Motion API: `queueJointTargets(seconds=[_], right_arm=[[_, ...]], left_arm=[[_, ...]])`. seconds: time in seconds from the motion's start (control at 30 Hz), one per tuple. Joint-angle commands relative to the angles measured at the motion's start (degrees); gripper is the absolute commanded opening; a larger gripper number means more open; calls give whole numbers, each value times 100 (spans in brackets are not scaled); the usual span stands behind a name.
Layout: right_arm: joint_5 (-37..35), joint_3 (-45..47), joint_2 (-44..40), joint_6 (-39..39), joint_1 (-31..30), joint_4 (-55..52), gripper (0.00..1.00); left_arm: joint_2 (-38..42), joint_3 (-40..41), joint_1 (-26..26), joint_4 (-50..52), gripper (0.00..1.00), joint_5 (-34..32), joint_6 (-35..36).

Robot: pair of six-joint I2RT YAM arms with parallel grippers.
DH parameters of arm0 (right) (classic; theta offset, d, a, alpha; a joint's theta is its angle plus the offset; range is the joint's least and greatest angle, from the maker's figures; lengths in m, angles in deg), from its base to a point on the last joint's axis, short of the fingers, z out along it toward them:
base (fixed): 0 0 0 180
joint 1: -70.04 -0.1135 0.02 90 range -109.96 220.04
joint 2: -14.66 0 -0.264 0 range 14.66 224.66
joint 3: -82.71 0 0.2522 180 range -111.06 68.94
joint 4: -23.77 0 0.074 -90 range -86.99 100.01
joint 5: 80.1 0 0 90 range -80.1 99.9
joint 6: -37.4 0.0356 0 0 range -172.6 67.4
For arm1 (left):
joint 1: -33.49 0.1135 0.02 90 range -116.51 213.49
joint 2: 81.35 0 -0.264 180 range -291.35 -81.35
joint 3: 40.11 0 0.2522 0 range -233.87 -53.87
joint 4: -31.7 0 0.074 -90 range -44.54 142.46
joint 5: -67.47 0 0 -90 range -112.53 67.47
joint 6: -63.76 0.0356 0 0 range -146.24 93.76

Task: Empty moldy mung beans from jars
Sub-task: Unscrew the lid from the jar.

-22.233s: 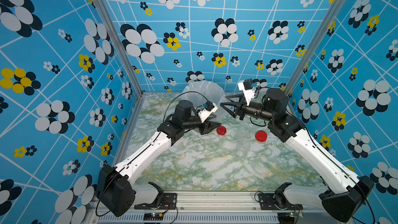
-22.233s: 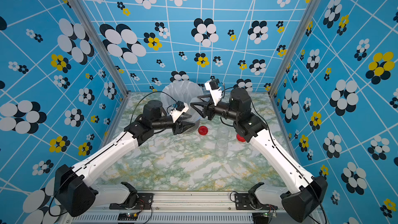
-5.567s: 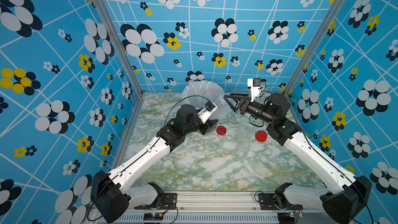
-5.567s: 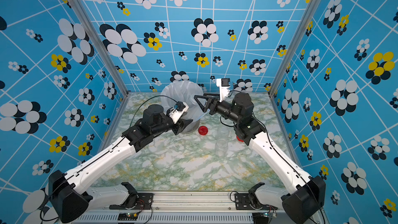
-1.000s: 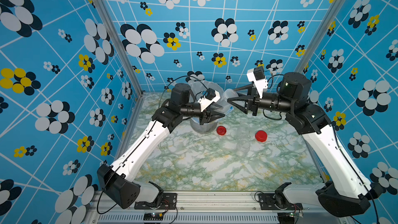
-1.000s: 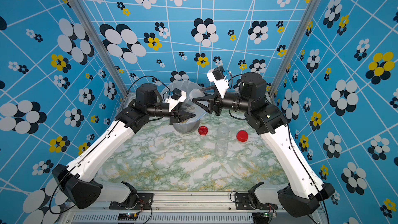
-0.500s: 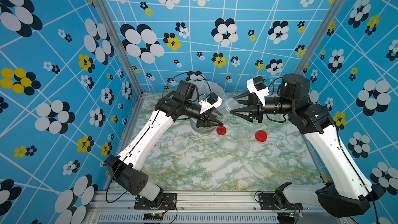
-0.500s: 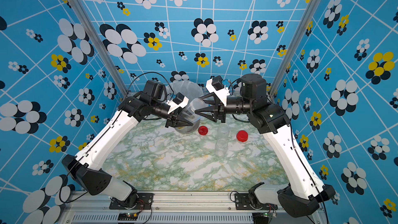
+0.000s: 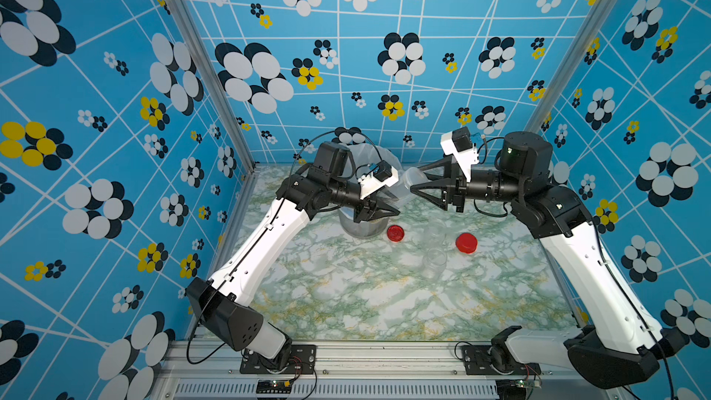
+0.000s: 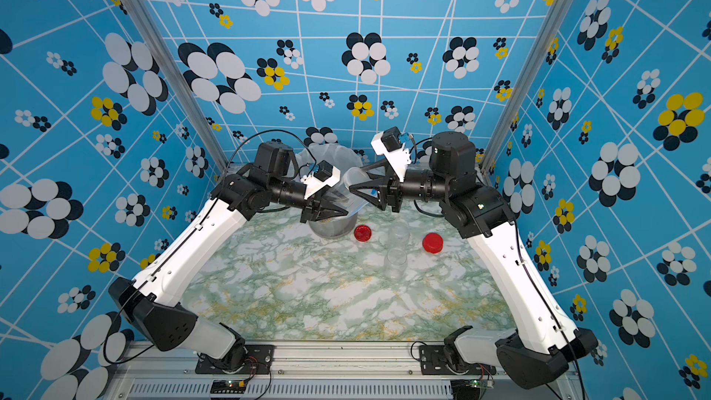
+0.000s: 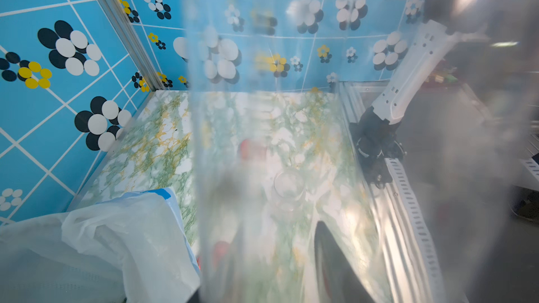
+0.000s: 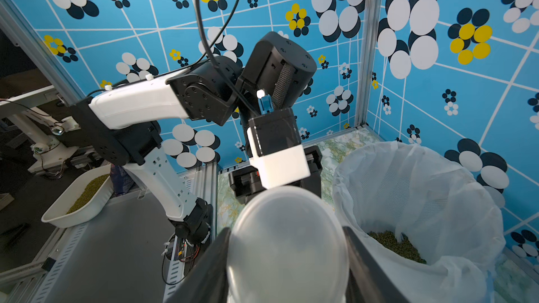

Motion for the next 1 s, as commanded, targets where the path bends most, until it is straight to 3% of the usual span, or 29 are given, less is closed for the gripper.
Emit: queueJointTargets(seconds=[0.0,0.23,0.33,0.53,0.97], right_arm=[[-88,129,68,305,-214,288,59],[-687,106,175,355,-365,348,65],[-851,136,162,421,-382,364,78],[-1265,270,20,552,-406,466,67],[-1752,611,-401,968,-393,888,80]], left_arm=[[-55,51,-133,-193,33,-612,-570],[2,166,-145,-414,32,-686,-683],[-3,216,-148,-534,32,-684,-757],[-21,250,-127,-651,32,-922,-870],[205,617,-54,-1232,31,-1113,-1126]])
